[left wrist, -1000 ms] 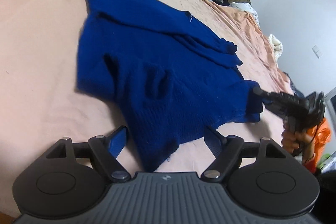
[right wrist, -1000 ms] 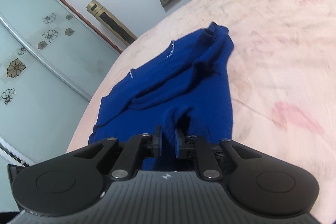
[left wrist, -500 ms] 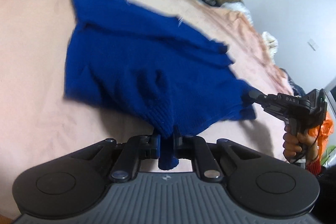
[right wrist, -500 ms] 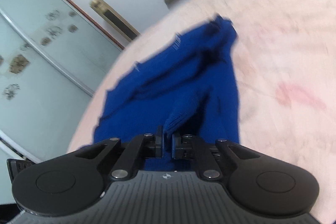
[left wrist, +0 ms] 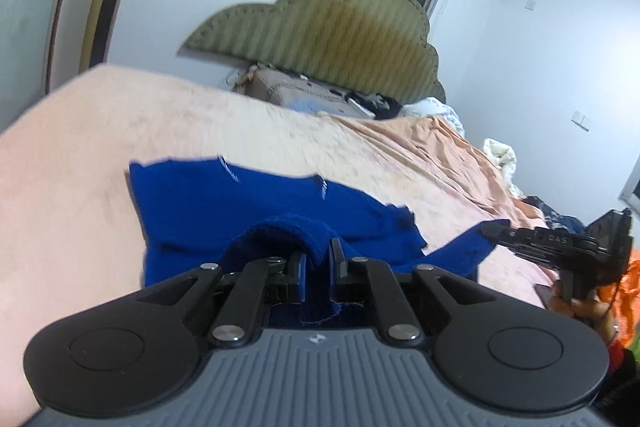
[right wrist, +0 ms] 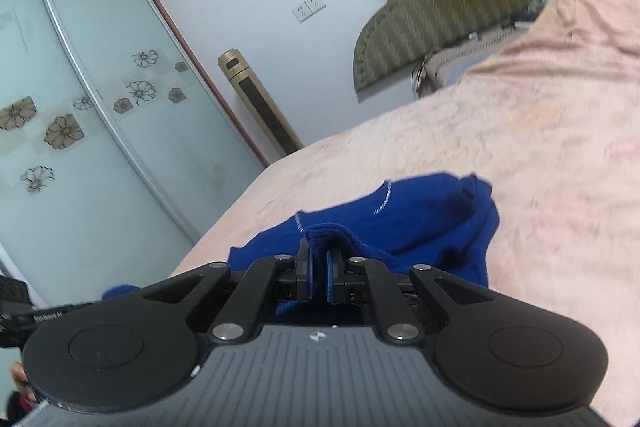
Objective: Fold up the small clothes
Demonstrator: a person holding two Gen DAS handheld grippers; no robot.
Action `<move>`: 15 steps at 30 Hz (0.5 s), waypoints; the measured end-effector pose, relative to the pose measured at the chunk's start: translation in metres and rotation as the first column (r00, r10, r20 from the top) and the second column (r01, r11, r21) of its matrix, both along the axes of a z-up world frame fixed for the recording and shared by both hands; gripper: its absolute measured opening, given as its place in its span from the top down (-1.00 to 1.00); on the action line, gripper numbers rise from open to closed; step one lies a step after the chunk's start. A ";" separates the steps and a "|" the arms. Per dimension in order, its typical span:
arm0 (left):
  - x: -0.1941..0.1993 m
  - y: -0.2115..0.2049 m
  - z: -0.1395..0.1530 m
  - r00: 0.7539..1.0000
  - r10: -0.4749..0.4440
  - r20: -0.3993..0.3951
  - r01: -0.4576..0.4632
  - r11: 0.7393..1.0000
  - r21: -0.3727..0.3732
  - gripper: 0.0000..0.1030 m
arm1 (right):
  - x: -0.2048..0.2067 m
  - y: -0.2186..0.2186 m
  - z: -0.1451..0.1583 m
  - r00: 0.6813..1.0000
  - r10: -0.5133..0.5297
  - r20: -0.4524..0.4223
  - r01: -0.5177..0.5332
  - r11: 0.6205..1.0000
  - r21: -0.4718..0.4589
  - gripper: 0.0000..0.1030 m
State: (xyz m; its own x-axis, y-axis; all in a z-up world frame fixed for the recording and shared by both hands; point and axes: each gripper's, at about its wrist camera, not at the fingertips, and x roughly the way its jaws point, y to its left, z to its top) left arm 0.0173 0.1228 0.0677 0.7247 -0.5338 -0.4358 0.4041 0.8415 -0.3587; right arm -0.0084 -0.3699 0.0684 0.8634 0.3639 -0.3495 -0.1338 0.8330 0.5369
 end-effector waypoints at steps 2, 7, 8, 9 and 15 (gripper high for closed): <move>0.006 -0.004 0.003 1.000 0.013 0.018 -0.013 1.000 0.017 0.81 | 0.003 0.004 0.005 1.000 -0.011 0.015 0.011 1.000 -0.024 0.79; 0.018 -0.011 0.009 0.998 0.028 0.052 -0.031 0.998 0.062 0.81 | 0.014 0.007 0.013 0.998 -0.033 0.045 0.036 0.998 -0.060 0.79; 0.019 -0.012 0.009 0.998 0.030 0.054 -0.034 0.997 0.063 0.81 | 0.015 0.008 0.014 0.998 -0.038 0.050 0.042 0.997 -0.063 0.79; 0.022 -0.013 0.010 0.998 0.034 0.057 -0.038 0.997 0.067 0.81 | 0.017 0.009 0.015 0.998 -0.044 0.055 0.047 0.997 -0.067 0.79; 0.041 -0.016 0.013 0.997 0.053 0.063 -0.059 0.994 0.087 0.81 | 0.031 0.010 0.018 0.994 -0.079 0.080 0.087 0.992 -0.095 0.79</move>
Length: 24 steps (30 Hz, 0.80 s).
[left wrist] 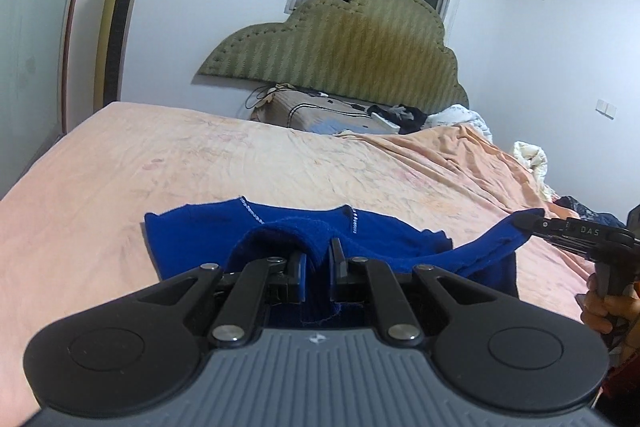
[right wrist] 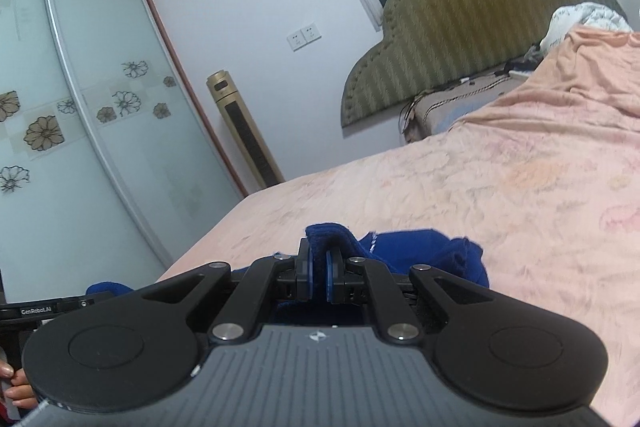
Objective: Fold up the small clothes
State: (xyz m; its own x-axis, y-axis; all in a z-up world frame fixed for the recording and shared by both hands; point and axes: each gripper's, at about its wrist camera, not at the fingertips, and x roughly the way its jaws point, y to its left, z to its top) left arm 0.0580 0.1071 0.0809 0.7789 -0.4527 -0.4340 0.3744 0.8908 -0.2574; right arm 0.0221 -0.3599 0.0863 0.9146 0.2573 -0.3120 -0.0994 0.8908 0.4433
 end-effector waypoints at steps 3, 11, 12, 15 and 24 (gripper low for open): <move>0.009 -0.003 0.000 1.000 0.008 0.002 -0.009 1.000 0.012 0.81 | 0.009 0.000 -0.002 1.000 -0.011 -0.001 0.011 1.000 0.002 0.79; 0.028 -0.011 -0.008 0.999 0.040 -0.018 -0.039 0.997 0.065 0.81 | 0.022 0.003 -0.007 1.000 -0.022 -0.006 0.022 1.000 -0.004 0.79; 0.030 -0.012 -0.010 0.999 0.045 -0.021 -0.043 0.996 0.074 0.81 | 0.024 0.003 -0.008 1.000 -0.021 -0.009 0.021 1.000 -0.002 0.79; 0.034 -0.016 -0.013 0.998 0.051 -0.022 -0.049 0.993 0.104 0.81 | 0.030 0.002 -0.013 1.000 -0.022 -0.020 0.022 1.000 0.002 0.79; 0.049 -0.023 -0.017 0.997 0.073 -0.028 -0.069 0.988 0.139 0.81 | 0.044 -0.001 -0.018 0.999 -0.026 -0.021 0.027 1.000 0.006 0.79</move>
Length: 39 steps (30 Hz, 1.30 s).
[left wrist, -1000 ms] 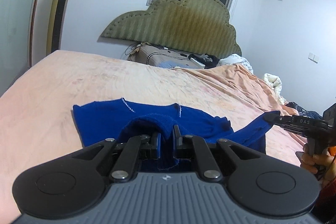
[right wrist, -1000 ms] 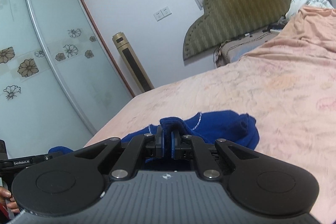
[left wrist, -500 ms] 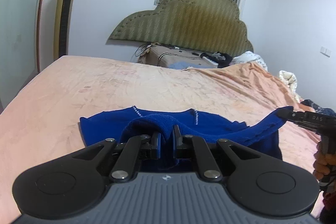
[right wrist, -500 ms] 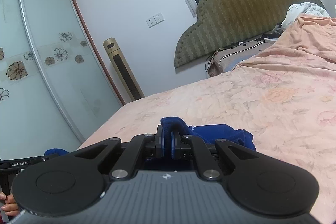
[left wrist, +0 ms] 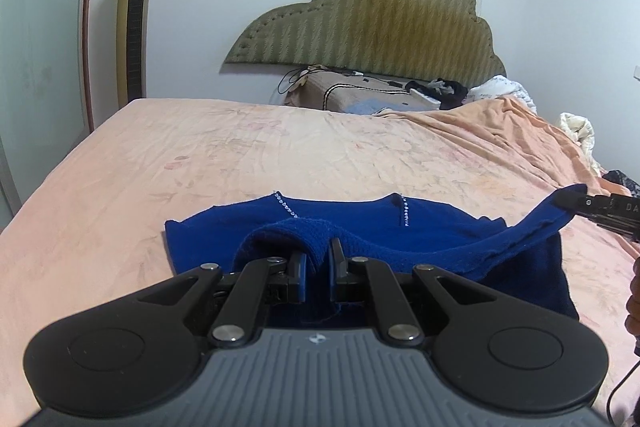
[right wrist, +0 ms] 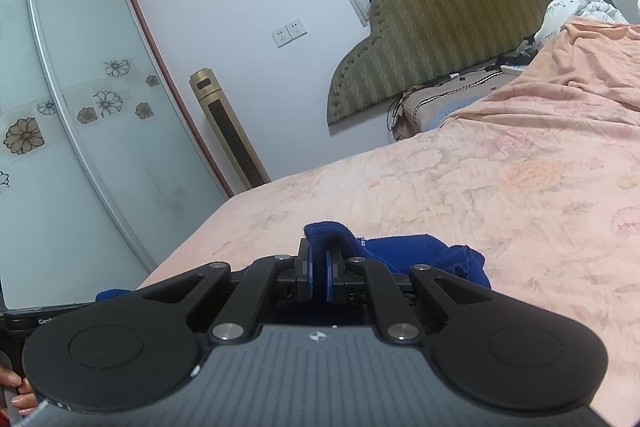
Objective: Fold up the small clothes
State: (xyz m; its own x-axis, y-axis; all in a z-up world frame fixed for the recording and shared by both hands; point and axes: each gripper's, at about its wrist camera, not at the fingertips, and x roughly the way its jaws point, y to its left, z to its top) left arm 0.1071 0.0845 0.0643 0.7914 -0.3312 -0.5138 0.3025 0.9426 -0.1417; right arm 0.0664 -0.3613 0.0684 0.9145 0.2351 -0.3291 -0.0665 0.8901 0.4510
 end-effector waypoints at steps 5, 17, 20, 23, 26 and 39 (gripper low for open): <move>0.008 -0.003 0.000 1.000 0.005 0.001 -0.005 1.000 0.024 0.81 | 0.006 0.001 -0.001 1.000 -0.012 0.013 0.012 1.000 -0.003 0.79; 0.022 -0.007 0.001 1.000 0.012 0.005 -0.013 0.997 0.072 0.81 | 0.019 0.005 -0.003 0.999 -0.032 0.015 0.032 0.999 -0.024 0.79; 0.027 -0.010 -0.001 1.000 0.011 0.005 -0.012 0.996 0.088 0.81 | 0.022 0.005 -0.004 0.999 -0.038 0.015 0.038 0.999 -0.023 0.79; 0.033 -0.011 -0.002 1.000 0.007 -0.001 -0.007 0.995 0.095 0.81 | 0.027 0.005 -0.004 0.999 -0.040 0.014 0.041 0.999 -0.031 0.79; 0.041 -0.011 -0.005 1.000 0.010 -0.017 -0.009 0.996 0.092 0.81 | 0.032 0.005 -0.005 0.999 -0.043 0.013 0.043 0.998 -0.039 0.79; 0.070 -0.017 -0.014 0.999 0.017 -0.041 -0.012 0.993 0.121 0.81 | 0.053 0.001 -0.015 0.998 -0.061 -0.015 0.061 0.998 -0.024 0.79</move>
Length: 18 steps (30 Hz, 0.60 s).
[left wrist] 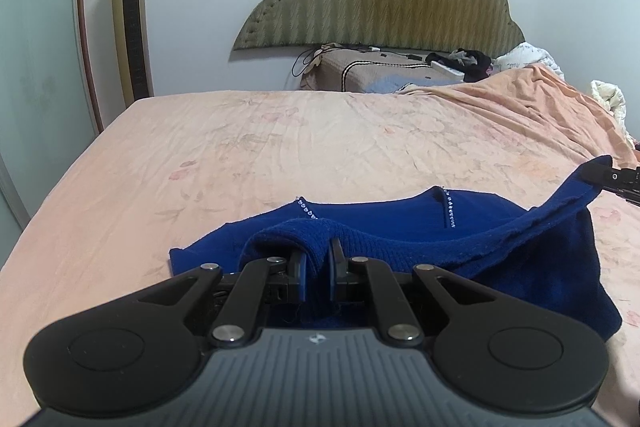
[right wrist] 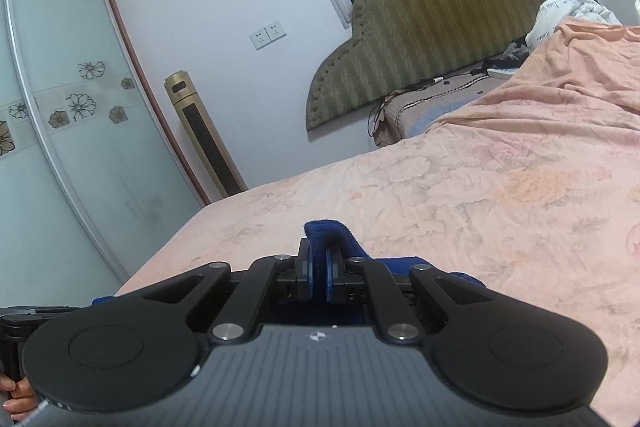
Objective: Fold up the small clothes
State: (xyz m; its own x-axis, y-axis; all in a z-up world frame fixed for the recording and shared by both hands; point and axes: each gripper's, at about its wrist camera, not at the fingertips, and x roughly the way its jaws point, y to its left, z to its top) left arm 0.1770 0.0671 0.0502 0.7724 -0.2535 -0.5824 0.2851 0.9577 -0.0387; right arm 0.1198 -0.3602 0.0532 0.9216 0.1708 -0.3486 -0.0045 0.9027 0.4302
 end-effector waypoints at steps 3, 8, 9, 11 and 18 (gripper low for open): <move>0.007 -0.001 -0.004 1.000 0.002 -0.013 -0.002 1.000 0.004 0.81 | 0.005 -0.002 -0.004 1.000 -0.003 -0.011 0.003 1.000 0.002 0.79; 0.018 -0.002 -0.012 0.999 0.010 -0.032 -0.010 1.000 0.012 0.81 | 0.015 -0.003 -0.012 1.000 -0.008 -0.030 0.009 1.000 0.010 0.79; 0.020 -0.002 -0.013 0.999 0.012 -0.036 -0.011 1.000 0.013 0.81 | 0.016 -0.003 -0.013 0.999 -0.009 -0.033 0.010 1.000 0.011 0.79; 0.025 -0.002 -0.016 0.999 0.015 -0.043 -0.014 1.000 0.015 0.81 | 0.020 -0.004 -0.016 0.999 -0.010 -0.039 0.010 1.000 0.012 0.79; 0.050 -0.002 -0.029 0.995 0.026 -0.095 -0.027 1.000 -0.008 0.81 | 0.038 -0.006 -0.026 0.998 -0.016 -0.068 0.016 1.000 0.007 0.79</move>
State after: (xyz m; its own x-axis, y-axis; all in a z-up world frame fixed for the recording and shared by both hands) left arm 0.2270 0.0648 0.0211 0.7200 -0.2392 -0.6514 0.2543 0.9644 -0.0730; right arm 0.1576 -0.3664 0.0273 0.8985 0.1592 -0.4091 0.0391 0.8992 0.4357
